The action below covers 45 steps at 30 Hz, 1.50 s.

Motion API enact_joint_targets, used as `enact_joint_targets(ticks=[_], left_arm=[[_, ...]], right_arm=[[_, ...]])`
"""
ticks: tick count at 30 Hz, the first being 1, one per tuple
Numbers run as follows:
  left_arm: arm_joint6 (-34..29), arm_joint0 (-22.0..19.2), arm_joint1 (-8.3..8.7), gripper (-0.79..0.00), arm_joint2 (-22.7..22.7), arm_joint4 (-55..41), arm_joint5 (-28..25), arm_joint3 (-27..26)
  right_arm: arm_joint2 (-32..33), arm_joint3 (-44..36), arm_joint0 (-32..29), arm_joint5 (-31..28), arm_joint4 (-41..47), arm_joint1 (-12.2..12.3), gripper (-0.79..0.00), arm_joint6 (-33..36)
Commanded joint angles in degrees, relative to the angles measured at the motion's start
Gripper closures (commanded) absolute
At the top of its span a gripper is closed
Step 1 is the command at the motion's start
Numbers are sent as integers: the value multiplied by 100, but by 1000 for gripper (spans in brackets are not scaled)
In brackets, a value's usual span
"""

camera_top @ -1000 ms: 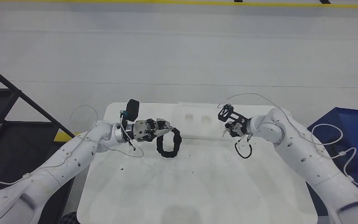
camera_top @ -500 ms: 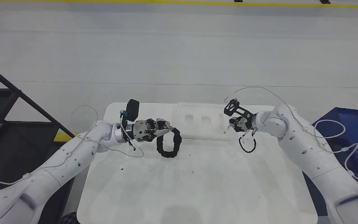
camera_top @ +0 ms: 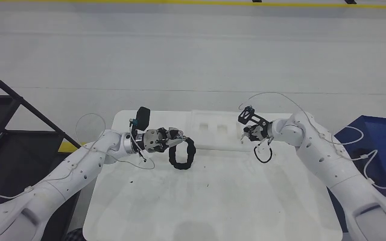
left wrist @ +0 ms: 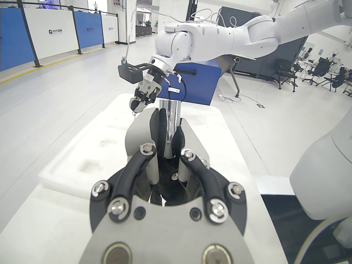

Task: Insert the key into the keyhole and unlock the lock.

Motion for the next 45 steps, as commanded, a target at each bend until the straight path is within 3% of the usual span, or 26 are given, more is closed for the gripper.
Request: enact_joint_targets(ticks=[1,28,45], left_arm=[[0,0,0,0,0,0,0,0],[0,0,0,0,0,0,0,0],[0,0,0,0,0,0,0,0]], right_arm=[[-9,29,8,-2,7,-19,0,-3],[524,-557,-466,231,-99,145,0,231],[411,63,-444,53,5,0,0,-65]])
